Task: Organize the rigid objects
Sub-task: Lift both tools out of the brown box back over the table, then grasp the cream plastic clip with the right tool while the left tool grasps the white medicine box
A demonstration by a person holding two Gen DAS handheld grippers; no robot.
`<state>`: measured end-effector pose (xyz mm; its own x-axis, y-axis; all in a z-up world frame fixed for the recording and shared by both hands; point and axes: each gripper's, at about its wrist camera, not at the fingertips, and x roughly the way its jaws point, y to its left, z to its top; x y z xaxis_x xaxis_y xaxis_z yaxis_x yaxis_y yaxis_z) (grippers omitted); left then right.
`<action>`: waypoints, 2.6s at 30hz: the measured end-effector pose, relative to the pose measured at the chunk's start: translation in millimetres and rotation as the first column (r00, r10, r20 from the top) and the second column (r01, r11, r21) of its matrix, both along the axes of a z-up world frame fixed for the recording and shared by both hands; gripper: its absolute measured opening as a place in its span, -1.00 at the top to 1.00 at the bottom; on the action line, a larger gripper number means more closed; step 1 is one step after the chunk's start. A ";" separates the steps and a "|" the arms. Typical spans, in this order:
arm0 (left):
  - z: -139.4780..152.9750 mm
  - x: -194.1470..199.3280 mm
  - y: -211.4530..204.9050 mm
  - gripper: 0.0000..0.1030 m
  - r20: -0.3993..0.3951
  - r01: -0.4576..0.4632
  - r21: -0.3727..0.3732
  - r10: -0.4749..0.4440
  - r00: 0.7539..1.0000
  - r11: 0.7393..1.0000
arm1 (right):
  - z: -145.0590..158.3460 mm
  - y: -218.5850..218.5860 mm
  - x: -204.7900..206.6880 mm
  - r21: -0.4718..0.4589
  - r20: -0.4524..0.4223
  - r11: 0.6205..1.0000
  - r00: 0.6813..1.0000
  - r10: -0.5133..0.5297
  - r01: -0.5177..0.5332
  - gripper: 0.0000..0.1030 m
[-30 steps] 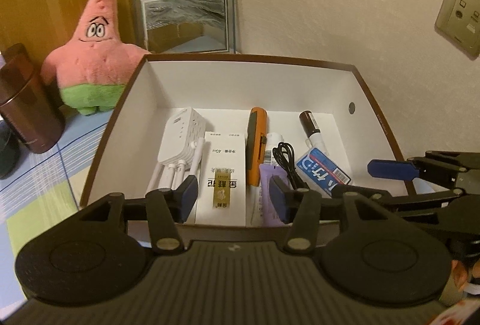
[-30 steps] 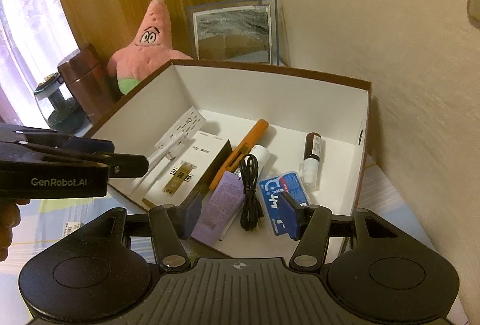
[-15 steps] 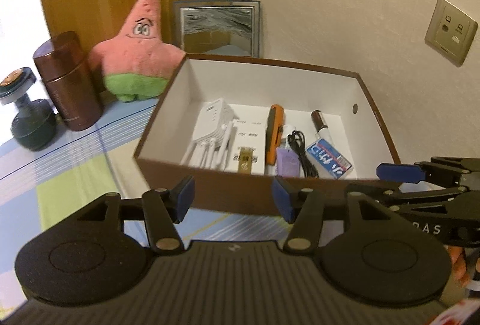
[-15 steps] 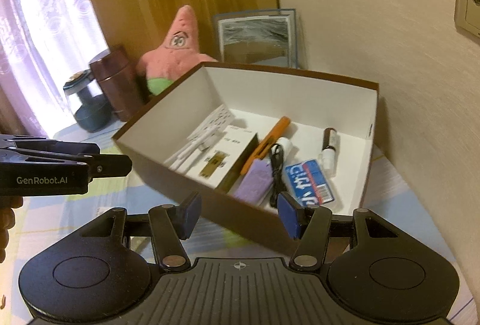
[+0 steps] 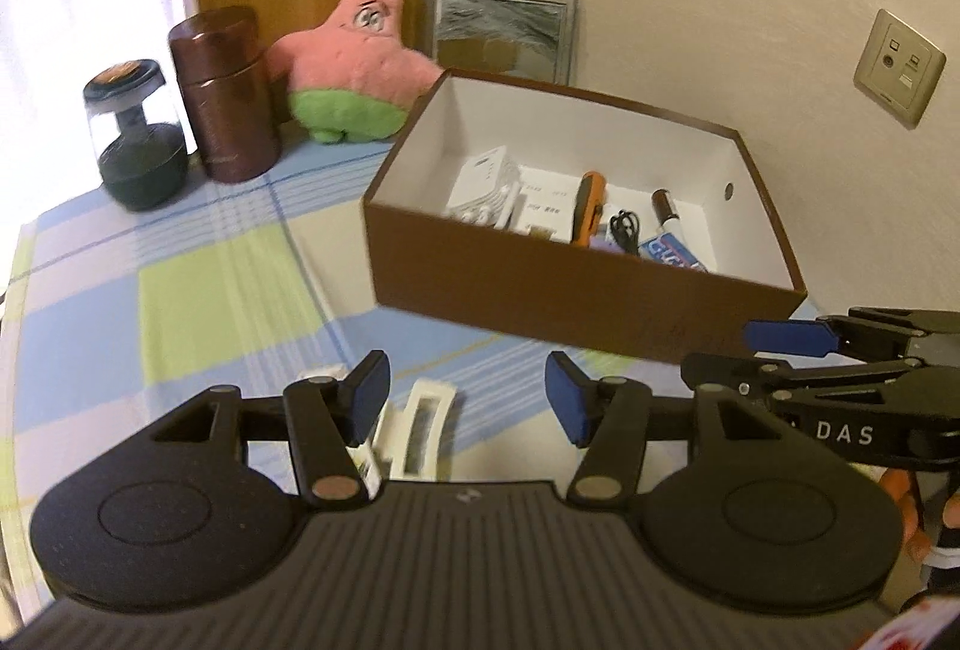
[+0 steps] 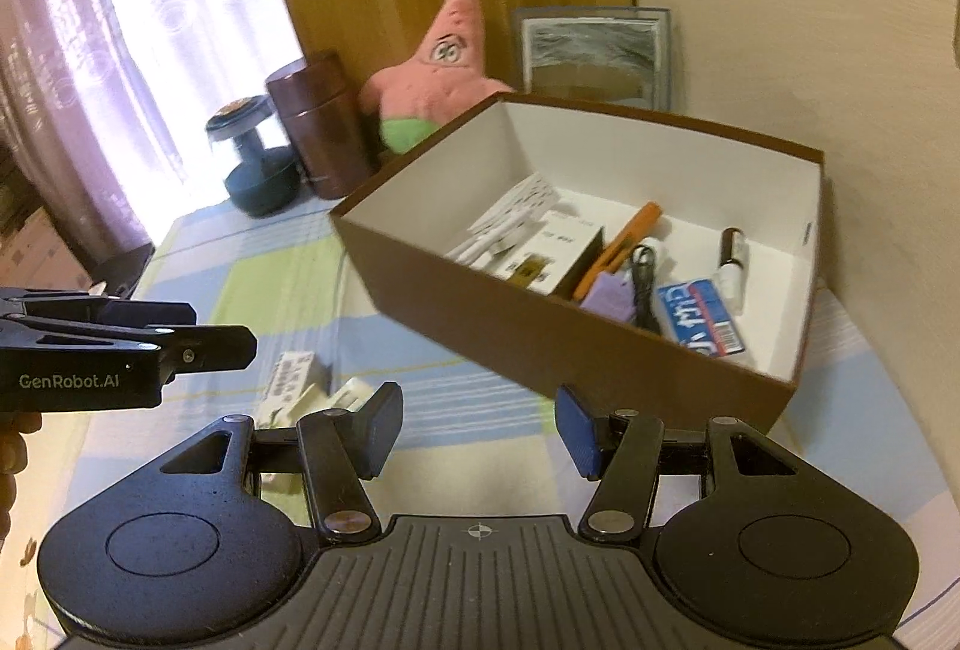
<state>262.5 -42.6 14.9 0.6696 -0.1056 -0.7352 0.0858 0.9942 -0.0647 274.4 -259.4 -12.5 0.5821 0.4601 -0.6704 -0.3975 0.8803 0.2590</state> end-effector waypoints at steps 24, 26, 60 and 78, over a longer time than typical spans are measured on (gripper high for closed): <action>-39.9 -70.6 52.7 -0.04 -0.121 -0.208 -0.003 0.206 0.971 0.978 | -35.1 78.1 -31.8 -0.027 -0.071 0.968 0.967 0.246 -0.249 -0.04; -43.8 -72.1 53.8 -0.03 -0.126 -0.212 -0.005 0.209 0.970 0.977 | -40.4 82.6 -32.4 -0.030 -0.078 0.965 0.963 0.257 -0.260 -0.04; -130.3 12.7 51.5 0.00 -0.234 -0.100 0.038 0.106 0.966 0.994 | -91.0 98.5 22.8 -0.061 -0.207 0.979 0.962 0.180 -0.196 -0.04; -128.4 9.3 96.1 0.35 -0.216 -0.157 0.056 0.166 0.962 0.986 | -106.8 148.6 40.0 -0.042 -0.236 0.965 0.941 0.242 -0.258 -0.04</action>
<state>271.7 53.6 -113.5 0.4974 0.0214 -0.8673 -0.0880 0.9958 -0.0259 314.4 -110.8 -119.3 0.2833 0.5171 -0.8077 -0.5452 0.7797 0.3080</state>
